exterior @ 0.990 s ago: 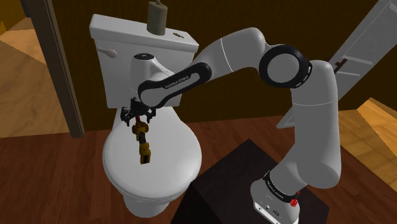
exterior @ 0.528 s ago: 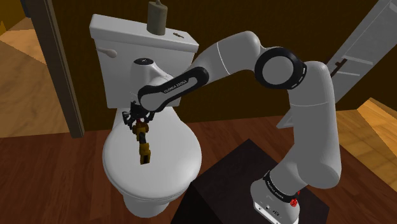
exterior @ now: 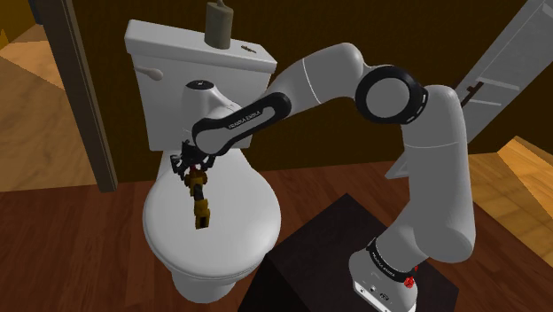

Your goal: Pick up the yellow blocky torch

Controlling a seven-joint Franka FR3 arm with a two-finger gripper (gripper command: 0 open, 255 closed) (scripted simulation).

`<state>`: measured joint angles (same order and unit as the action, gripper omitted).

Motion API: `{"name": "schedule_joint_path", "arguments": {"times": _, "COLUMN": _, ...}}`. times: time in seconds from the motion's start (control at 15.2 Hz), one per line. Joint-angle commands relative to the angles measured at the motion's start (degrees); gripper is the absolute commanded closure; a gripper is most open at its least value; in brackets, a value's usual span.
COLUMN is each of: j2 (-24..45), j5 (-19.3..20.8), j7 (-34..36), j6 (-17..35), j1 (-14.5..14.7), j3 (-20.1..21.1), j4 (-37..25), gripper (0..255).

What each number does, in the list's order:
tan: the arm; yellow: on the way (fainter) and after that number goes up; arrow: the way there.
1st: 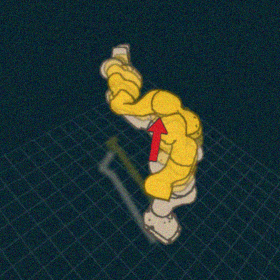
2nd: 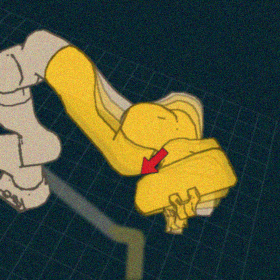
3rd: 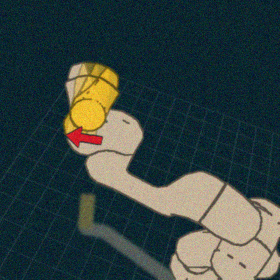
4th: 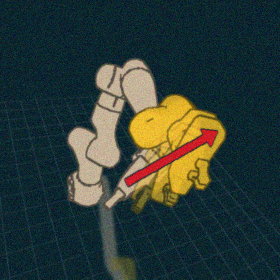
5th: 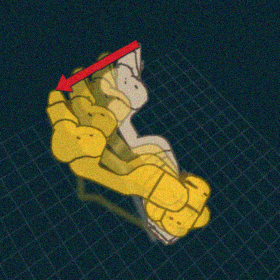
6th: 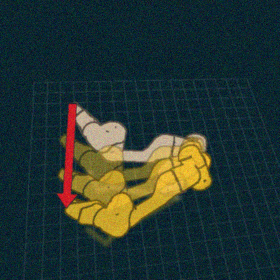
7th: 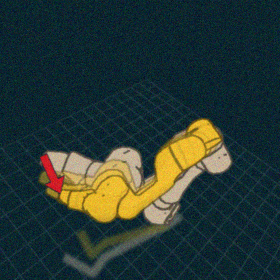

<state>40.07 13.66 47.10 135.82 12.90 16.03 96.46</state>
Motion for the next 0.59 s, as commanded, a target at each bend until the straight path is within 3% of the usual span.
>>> {"name": "schedule_joint_path", "arguments": {"times": 0.0, "j2": -0.8, "j5": -0.2, "j7": -0.1, "j6": -0.7, "j1": -0.1, "j3": 0.2, "j4": 0.1, "gripper": 255}}
{"name": "schedule_joint_path", "arguments": {"times": 0.53, "j2": -4.8, "j5": -1.5, "j7": -0.8, "j6": -4.8, "j1": -0.8, "j3": 1.3, "j4": 0.0, "gripper": 255}}
